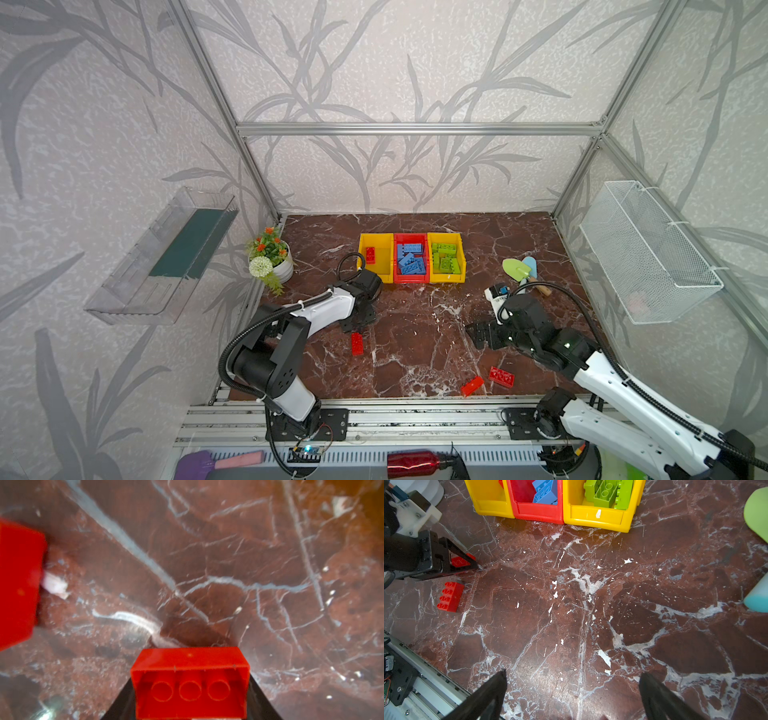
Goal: Sort the legos into containers by color
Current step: 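Carry the red brick with the left gripper into the yellow bin and release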
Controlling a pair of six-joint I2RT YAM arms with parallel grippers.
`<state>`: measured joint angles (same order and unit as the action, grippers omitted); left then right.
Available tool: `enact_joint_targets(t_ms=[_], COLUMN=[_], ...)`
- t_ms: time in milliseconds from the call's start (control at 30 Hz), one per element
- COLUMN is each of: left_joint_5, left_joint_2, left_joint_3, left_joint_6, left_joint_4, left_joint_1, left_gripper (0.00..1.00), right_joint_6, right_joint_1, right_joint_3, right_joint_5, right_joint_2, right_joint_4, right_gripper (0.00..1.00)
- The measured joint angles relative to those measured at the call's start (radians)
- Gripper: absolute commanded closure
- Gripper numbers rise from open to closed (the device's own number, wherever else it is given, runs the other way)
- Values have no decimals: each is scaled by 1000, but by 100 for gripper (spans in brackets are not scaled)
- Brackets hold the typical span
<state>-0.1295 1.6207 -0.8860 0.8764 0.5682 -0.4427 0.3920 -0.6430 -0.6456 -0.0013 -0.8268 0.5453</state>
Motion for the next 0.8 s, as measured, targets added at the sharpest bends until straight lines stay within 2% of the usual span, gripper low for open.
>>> enact_joint_targets(t_ms=[200,400,667,733,800], left_joint_5=[-28,-71,-97,-97,-96], left_joint_2=[1,16,281,362,435], left_joint_3=[-90,-320,-733,-828,-912], left_joint_6=[-32,-79,-157,-172,-187], left_joint_4=[71,150,213,234,255], left_joint_1=[0,0,12,18,27], left_gripper=[67,67,64,56,37], right_joint_6=[0,-1,-5,-5,-5], right_joint_1=[0,0,0,0,2], right_joint_3=[-3,-22,-53,-63,-70], right_joint_5=[5,5,19,25,29], right_joint_2=[-16,-63,-84,-83,-83], right_joint_4=[6,2,7,10,15], right_gripper=[1,1,1,1,1])
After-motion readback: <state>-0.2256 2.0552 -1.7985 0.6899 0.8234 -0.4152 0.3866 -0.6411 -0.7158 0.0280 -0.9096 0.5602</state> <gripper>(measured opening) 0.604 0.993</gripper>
